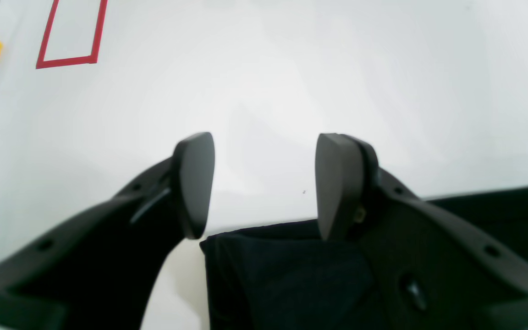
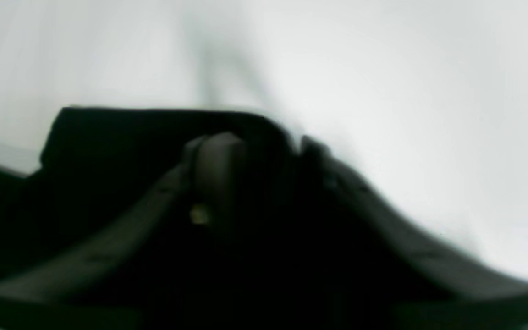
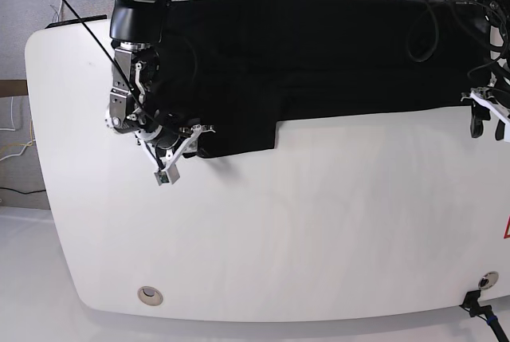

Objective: Fold the T-shirt properly
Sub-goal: 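Lay the hem over the shoulders and open both grippers, then move both grippers to the folded edge and grasp it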

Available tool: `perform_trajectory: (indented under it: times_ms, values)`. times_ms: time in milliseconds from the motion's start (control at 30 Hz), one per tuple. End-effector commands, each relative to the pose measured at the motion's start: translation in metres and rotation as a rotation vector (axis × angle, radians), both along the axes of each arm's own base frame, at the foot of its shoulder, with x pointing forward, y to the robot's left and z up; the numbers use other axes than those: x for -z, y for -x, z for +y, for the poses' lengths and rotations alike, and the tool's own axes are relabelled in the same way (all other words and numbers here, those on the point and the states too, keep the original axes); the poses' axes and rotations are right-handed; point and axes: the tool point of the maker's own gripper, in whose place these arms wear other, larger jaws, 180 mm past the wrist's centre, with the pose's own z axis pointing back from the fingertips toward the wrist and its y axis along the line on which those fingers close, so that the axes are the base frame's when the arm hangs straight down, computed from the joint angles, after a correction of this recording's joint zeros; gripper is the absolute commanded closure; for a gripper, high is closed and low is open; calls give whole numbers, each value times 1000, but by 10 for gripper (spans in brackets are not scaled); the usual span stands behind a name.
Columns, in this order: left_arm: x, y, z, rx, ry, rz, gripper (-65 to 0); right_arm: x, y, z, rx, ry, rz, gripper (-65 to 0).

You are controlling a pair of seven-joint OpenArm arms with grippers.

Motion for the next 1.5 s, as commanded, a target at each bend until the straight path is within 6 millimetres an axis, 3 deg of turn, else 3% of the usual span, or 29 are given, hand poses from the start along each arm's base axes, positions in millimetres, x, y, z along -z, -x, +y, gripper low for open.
perform_trajectory:
  times_ms: [0,133,200,433,833,967,1167,1200,1367,1400,1467]
  values:
    - [-18,-8,4,10,-21,-49,-329,-6,-4,10,-42,12,-12,-14]
    - [-18,-8,5,9,-21,-50,-329,-13,8,31,-143,28,-15,0]
    - [-18,-7,5,7,-21,-49,-329,-35,17,51,-175,-23,-62,0]
    - [-14,-5,6,5,-32,-35,-329,-91,70,78,-291,-140,-108,0]
    - [-9,-4,7,6,-73,-4,-329,-86,166,69,-403,-403,78,0]
    - [-5,-7,0,28,-70,5,-329,-77,196,63,-428,-429,171,0]
    - [-5,-7,0,28,-69,6,-329,-61,226,47,-487,-364,297,0]
    - [-5,-7,0,28,-69,6,-329,-58,232,46,-493,-358,317,-48]
    - [2,-4,2,18,-55,22,-329,-55,243,41,-499,-346,350,-435]
    - [2,-4,2,18,-55,22,-329,-54,245,41,-505,-346,353,-483]
    - [2,-4,2,18,-55,22,-329,-51,257,40,-509,-346,385,-489]
